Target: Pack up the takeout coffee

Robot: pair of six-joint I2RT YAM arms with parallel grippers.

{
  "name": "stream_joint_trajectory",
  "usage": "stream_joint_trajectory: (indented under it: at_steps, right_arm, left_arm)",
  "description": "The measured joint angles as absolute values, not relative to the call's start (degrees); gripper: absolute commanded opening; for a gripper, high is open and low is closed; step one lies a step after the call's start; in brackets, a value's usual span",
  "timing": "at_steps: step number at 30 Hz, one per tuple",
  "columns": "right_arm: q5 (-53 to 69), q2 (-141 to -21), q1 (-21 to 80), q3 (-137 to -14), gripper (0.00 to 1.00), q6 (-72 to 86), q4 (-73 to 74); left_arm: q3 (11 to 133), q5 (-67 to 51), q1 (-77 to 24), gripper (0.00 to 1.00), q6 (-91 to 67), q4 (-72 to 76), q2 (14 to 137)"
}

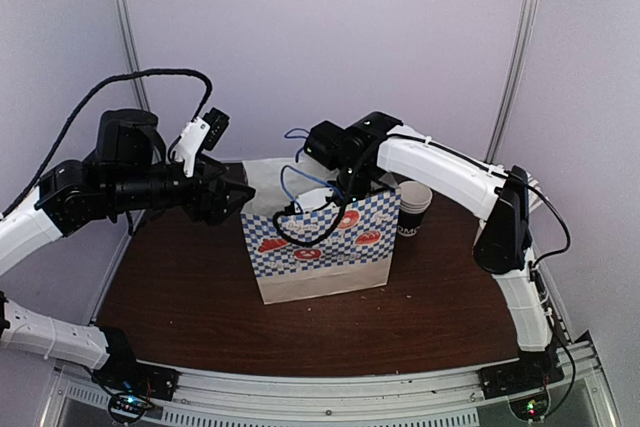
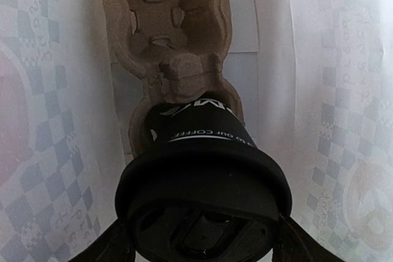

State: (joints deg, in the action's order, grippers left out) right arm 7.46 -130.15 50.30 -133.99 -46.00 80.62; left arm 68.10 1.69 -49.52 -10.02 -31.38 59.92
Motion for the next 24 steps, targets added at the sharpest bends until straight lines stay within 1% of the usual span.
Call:
stream_joint_trajectory:
  at_steps: [7,14,18,24]
  right_arm:
    - [8.75,-129.29,49.28,-132.00,0.39,-45.63,78.72]
    - [12.25,-130.89,47.55,-134.87,0.35,-45.45,80.58]
    - [13.32,-131.55,47.07,-136.16,0.36,-45.17,81.87]
    - [11.79,-128.40,48.21,-131.00,0.35,-44.42,81.12]
  left_arm:
    - [66.98,1.72,-49.50,0.84,-10.44,-31.38,59.61]
    - [66.06,1.72,-49.43,0.84,-11.00,-31.24,59.20]
    - [65.30,1.69,-49.43,0.84,-11.31,-31.29,58.78]
    - [64.23,1.69,-49.43,0.84,-11.79,-31.24,57.69]
